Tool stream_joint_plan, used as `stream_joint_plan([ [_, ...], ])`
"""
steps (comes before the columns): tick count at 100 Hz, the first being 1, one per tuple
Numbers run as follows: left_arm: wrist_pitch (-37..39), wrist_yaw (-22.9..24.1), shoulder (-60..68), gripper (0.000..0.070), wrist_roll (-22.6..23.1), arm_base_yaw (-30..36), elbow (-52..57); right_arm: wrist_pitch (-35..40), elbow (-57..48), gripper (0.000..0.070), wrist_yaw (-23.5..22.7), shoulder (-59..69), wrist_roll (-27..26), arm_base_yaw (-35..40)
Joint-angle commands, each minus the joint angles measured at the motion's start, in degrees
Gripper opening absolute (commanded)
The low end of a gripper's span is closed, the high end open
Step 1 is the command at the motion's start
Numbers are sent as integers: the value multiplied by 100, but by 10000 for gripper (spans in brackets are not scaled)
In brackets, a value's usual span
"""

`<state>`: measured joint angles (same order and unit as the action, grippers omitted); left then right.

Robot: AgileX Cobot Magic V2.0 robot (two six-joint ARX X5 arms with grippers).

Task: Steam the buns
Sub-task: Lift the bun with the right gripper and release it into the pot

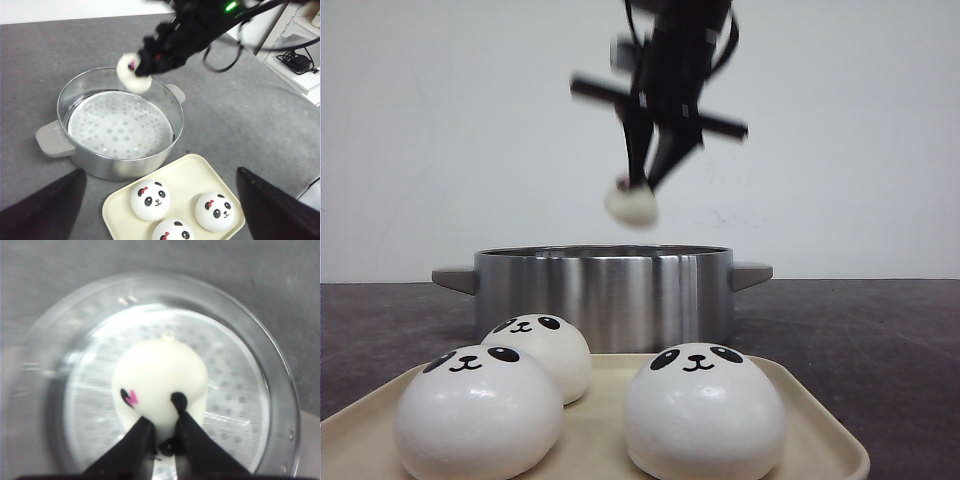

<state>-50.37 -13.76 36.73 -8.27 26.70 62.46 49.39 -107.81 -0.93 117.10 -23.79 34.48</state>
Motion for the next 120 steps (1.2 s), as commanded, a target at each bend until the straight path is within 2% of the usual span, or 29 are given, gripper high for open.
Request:
stream_joint_plan([
  [1, 66, 4, 24, 585, 50, 33, 85, 17, -173, 0, 101, 289, 35, -20],
  [32, 24, 4, 24, 585, 50, 33, 85, -155, -173, 1, 79, 968, -20, -273],
  [64, -4, 4, 24, 585, 52, 33, 85, -308, -173, 2, -66, 1067, -131, -354],
  [71, -22, 4, 26, 585, 52, 33, 85, -273, -173, 22, -79, 1067, -129, -354],
  [76, -35, 4, 24, 585, 52, 33, 85, -219, -173, 58, -76, 1067, -131, -354],
  [89, -79, 7, 26, 585, 55, 33, 85, -66, -173, 224, -74, 1067, -133, -350],
  [109, -107, 7, 24, 585, 52, 33, 85, -35, -173, 390, -61, 1067, -195, -350],
  [120, -114, 7, 26, 585, 52, 33, 85, -151, -184, 412, -59, 1060, -195, -350],
])
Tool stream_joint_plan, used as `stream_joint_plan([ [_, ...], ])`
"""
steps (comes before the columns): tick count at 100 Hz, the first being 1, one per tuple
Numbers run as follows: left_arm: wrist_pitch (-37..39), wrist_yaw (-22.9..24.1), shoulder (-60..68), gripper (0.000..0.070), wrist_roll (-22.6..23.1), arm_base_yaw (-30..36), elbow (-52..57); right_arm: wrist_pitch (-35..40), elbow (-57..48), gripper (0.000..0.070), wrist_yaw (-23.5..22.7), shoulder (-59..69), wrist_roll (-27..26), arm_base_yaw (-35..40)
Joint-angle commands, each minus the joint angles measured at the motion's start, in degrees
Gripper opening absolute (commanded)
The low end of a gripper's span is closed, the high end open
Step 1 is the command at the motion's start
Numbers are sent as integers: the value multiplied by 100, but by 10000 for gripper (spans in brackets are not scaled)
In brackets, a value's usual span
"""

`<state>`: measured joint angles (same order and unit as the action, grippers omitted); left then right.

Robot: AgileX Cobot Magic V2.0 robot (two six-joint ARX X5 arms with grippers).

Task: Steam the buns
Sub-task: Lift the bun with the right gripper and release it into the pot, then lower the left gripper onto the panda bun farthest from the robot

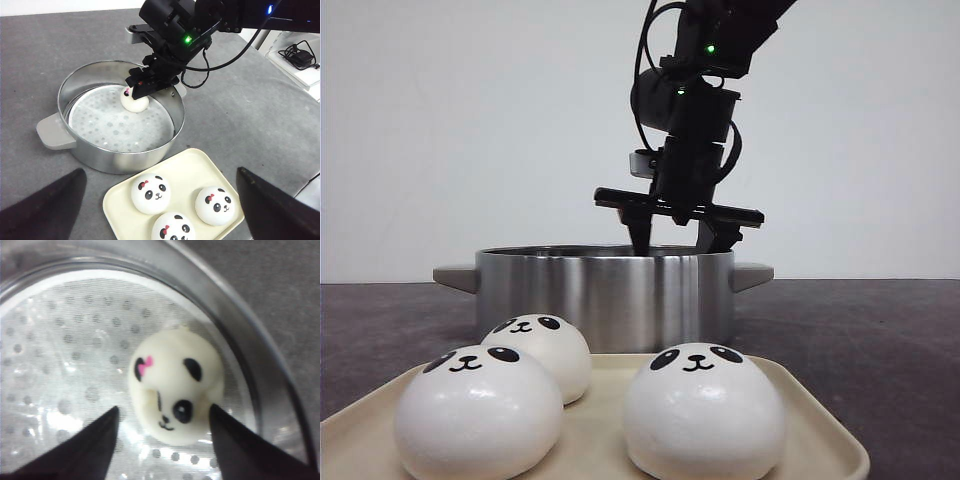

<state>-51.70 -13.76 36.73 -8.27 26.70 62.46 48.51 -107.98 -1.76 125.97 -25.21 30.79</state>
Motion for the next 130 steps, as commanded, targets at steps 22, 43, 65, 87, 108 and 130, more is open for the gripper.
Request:
stream_joint_plan([
  [22, 0, 4, 33, 585, 46, 33, 85, 236, -933, 411, 28, -37, 249, 118],
  [43, -140, 2, 177, 585, -306, 33, 81, 549, -1482, 246, 481, -1069, 1176, 551],
  [65, -717, -42, 713, 585, -1198, 66, 26, 975, -1482, 1, 1836, -2562, 1561, 1366],
  [87, -686, -92, 1333, 585, -1521, 579, -588, 1572, -1482, 1, 2745, -3866, 1561, 2302],
  [108, 157, 168, 2149, 585, -1694, 1180, -940, 2542, -1482, 1, 3659, -4704, 1338, 3126],
  [130, 935, 431, 3239, 585, -1781, 1368, -940, 3311, -1453, 1, 4492, -5298, 595, 3812],
])
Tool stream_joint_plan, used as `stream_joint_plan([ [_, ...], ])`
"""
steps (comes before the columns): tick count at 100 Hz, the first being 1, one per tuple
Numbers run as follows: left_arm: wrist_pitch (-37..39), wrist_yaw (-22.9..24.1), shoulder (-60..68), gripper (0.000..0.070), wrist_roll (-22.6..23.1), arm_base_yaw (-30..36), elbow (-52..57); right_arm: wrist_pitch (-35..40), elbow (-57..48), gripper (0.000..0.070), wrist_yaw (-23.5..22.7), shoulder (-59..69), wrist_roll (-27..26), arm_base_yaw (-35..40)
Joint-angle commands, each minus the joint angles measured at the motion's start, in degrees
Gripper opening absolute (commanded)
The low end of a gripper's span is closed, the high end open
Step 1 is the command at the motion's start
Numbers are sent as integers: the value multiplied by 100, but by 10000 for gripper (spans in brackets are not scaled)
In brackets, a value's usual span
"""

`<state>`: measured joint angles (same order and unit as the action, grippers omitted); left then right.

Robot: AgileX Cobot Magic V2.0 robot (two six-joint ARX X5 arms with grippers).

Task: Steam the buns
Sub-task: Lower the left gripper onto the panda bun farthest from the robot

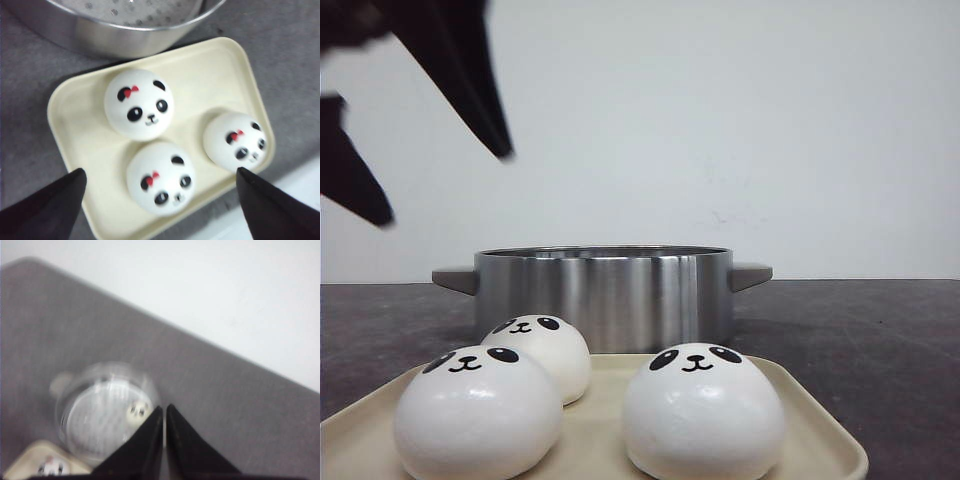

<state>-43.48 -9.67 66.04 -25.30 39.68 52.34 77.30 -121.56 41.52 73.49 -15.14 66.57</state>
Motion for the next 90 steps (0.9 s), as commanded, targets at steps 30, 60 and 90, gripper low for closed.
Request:
stream_joint_plan([
  [30, 752, 140, 1604, 585, -76, 74, 74, 433, -61, 1, 463, -667, -752, 782],
  [60, 1379, 317, 2304, 509, -92, 72, 74, 433, -35, 1, 509, -686, -739, 796],
  [90, 1388, 369, 2533, 15, -94, 72, 79, 433, 313, 1, 511, -693, -804, 796],
])
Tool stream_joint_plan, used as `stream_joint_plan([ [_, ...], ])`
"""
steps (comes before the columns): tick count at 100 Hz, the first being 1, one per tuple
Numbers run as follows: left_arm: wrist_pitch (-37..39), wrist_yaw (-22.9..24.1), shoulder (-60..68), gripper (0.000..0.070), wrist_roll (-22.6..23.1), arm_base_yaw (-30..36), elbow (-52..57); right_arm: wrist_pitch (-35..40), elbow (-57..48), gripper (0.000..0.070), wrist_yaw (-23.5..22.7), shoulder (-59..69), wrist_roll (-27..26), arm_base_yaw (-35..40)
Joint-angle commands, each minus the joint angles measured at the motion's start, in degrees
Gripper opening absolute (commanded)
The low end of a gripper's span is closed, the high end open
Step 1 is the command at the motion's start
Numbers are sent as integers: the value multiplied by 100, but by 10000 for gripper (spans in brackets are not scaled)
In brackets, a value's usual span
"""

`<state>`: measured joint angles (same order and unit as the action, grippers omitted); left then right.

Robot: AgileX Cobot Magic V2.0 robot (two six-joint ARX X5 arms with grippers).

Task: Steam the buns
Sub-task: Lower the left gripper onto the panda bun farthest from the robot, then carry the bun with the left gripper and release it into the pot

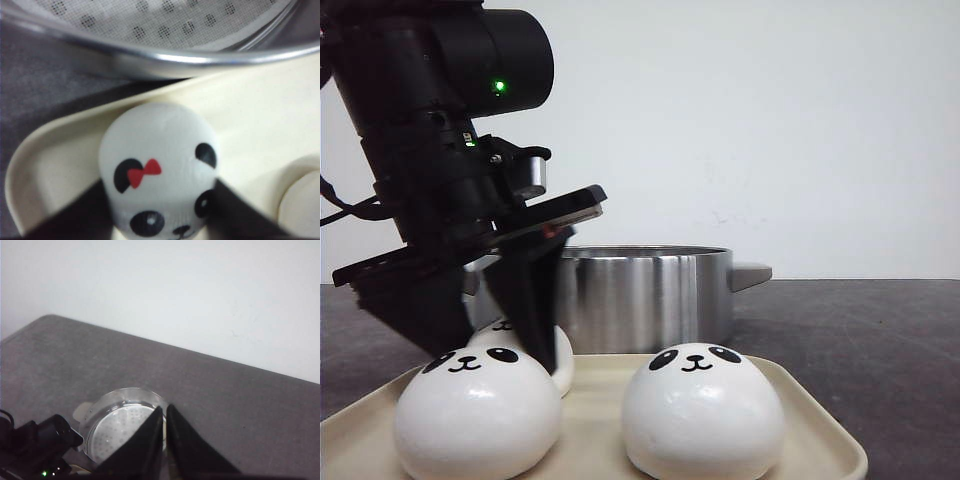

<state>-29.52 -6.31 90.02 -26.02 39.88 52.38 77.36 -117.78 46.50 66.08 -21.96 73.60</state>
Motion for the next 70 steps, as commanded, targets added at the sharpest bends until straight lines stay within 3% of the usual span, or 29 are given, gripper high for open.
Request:
stream_joint_plan([
  [1, -13, 33, 133, 12, -20, 52, 76, 426, -59, 1, 13, 48, -131, 92],
  [15, -267, -11, -33, 11, 39, 55, 258, 426, 11, 1, 66, 50, -177, 92],
  [44, -557, -752, -1458, 11, 42, 332, 616, 426, 81, 1, 264, 48, -199, 92],
  [52, -509, -673, -1821, 11, -48, 372, 748, 426, 81, 1, 387, 50, -210, 92],
  [59, -518, -337, -1939, 11, -4, 348, 994, 426, 81, 1, 457, 50, -212, 92],
  [70, -579, 85, -1790, 11, 450, 83, 1543, 426, 81, 1, 457, 50, -212, 92],
])
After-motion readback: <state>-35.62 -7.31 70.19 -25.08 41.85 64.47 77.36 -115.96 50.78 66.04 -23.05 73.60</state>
